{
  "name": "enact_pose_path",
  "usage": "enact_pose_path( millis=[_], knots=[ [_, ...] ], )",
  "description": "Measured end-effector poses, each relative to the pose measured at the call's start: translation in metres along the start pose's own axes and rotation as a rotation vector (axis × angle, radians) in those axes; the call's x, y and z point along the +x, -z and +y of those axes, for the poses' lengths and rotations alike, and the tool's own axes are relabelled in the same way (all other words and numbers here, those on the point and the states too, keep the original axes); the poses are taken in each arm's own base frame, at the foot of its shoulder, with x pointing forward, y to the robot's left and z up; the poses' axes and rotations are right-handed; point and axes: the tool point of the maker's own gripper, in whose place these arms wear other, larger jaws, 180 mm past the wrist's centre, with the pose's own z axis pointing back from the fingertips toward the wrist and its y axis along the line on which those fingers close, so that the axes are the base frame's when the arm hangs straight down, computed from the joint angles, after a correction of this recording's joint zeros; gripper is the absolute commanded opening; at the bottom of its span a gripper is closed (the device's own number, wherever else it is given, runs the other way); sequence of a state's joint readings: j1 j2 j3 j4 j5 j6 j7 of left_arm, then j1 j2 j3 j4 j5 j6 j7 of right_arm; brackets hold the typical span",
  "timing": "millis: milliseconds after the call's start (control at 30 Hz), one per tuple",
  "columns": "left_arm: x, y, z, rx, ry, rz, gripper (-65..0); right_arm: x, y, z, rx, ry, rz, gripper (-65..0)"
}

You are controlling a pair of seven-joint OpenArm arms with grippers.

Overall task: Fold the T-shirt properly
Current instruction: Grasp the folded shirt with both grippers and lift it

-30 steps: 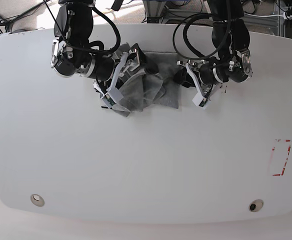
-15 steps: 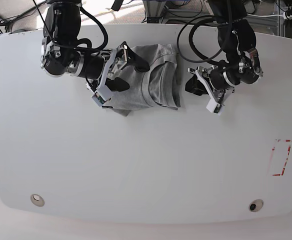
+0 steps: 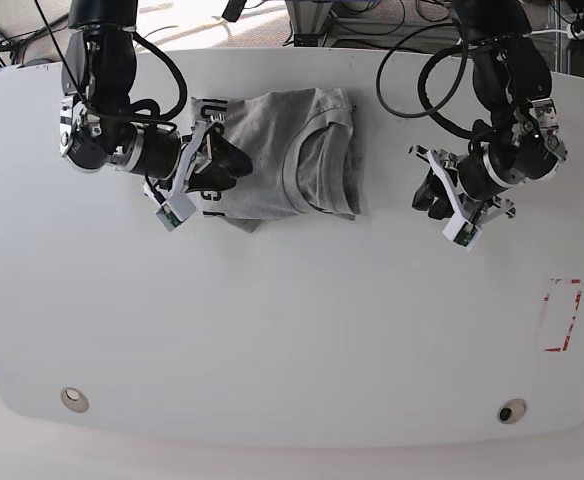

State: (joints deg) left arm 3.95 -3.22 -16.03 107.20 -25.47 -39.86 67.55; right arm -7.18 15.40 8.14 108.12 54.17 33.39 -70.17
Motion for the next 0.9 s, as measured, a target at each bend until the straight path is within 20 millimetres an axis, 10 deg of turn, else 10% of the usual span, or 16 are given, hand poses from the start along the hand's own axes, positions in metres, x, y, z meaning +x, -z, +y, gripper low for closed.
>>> enact_pose_path(
  millis=[467,900],
  knots=[
    [-0.008,0.031,-0.116,-0.298,0.157,0.061,-49.0,0.009,0.012,-0.085,-0.195,0.054,0.058,-59.5],
    [-0.051,0.058,-0.123,-0.366,0.094,0.141,-48.8,-0.022,0.051,-0.081,-0.108,0.102,0.034,-59.6]
  ],
)
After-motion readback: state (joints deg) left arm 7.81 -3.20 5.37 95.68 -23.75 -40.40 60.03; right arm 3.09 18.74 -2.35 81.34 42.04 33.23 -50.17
